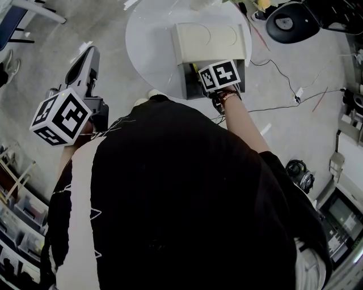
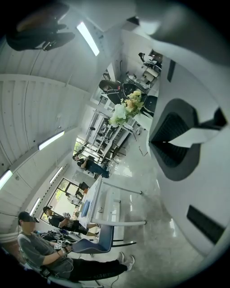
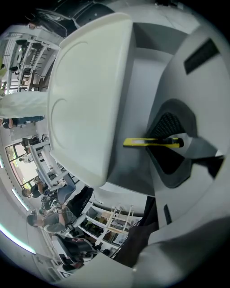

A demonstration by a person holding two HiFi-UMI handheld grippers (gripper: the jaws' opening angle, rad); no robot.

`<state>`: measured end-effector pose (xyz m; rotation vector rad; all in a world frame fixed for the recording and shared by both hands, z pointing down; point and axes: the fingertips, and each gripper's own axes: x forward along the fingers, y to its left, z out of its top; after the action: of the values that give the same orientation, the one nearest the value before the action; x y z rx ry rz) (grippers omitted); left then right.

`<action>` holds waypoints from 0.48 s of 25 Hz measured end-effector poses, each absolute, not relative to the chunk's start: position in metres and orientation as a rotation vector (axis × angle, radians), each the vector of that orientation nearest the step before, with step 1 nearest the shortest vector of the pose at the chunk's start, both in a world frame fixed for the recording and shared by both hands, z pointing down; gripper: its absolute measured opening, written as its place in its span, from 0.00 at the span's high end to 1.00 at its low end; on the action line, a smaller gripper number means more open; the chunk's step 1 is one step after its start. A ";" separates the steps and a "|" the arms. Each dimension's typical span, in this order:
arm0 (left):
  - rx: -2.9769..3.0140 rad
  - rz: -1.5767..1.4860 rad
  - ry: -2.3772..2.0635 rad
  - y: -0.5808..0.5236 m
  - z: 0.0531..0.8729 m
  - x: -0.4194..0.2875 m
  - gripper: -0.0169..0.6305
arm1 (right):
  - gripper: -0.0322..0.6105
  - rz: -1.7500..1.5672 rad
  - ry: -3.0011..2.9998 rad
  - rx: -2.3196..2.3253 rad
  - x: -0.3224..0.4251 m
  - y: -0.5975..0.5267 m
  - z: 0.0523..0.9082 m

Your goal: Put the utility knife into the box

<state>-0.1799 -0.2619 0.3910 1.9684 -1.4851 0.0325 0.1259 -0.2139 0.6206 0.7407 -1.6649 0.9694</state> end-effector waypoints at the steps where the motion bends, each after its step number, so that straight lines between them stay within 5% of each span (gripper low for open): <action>1: 1.969 0.032 -1.486 -0.262 0.391 -0.180 0.95 | 0.86 0.973 -1.666 0.745 0.126 -0.214 0.620; 12: 1.974 0.029 -1.491 -0.259 0.388 -0.179 0.95 | 0.86 0.979 -1.666 0.767 0.127 -0.213 0.619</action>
<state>-0.1785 -0.2586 0.3883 1.9742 -1.4913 0.0294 0.1269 -0.2130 0.6186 0.7668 -1.6658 0.9791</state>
